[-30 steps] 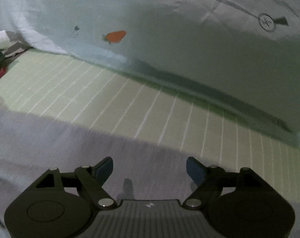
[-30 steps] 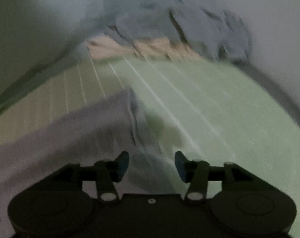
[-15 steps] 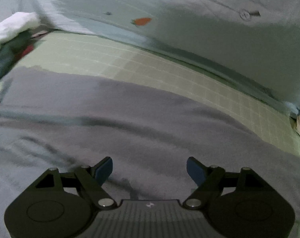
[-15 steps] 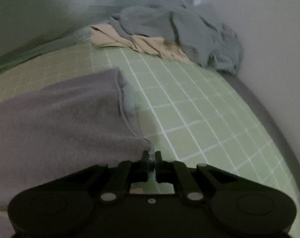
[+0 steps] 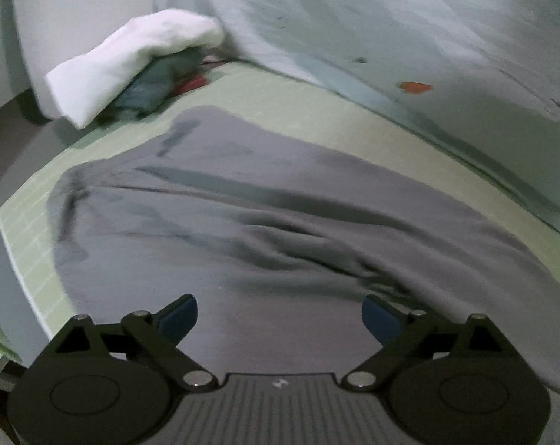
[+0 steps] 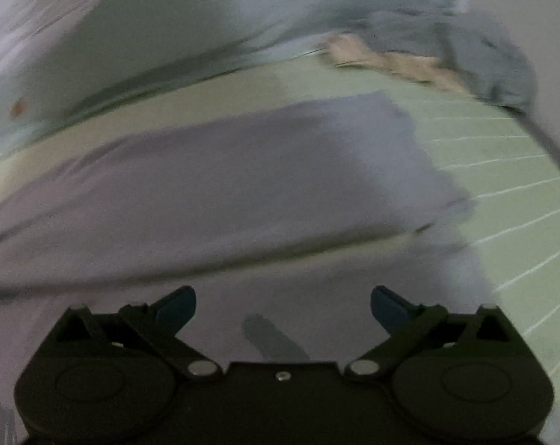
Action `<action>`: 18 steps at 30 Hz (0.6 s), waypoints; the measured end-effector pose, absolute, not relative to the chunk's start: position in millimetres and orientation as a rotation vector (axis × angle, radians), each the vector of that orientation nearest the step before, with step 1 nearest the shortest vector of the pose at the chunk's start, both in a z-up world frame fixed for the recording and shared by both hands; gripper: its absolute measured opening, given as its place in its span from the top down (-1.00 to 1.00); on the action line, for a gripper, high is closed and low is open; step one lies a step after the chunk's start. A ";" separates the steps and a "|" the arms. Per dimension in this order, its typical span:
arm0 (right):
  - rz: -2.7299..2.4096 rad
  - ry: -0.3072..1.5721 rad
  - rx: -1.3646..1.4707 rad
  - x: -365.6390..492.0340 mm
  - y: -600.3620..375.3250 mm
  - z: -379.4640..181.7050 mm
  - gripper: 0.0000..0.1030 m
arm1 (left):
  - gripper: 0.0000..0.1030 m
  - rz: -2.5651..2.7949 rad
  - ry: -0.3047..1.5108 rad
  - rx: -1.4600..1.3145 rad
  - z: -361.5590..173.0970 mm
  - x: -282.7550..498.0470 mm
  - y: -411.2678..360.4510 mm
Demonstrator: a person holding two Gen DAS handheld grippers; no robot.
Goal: Fold clothes
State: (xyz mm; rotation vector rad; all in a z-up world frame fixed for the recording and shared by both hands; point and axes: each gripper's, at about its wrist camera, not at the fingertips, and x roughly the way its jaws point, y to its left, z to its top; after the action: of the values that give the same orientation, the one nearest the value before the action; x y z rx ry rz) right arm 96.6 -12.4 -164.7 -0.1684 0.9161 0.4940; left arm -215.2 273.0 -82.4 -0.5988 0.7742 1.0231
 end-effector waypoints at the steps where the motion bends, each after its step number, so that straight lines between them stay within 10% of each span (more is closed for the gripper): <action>1: 0.515 0.921 -0.180 81.2 -1.5 -166.8 -0.98 | -0.85 1.023 0.772 -0.607 -83.4 -225.6 284.5; 18: 0.372 0.993 -0.192 -80.4 156.1 -201.1 -0.98 | -0.62 0.892 0.781 -0.464 -95.6 -287.5 534.6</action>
State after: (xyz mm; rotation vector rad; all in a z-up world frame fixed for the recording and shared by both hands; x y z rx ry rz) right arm -80.4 156.1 -201.1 -0.1920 0.9934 0.3717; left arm -287.5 534.6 -95.6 -0.4637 0.7809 0.8919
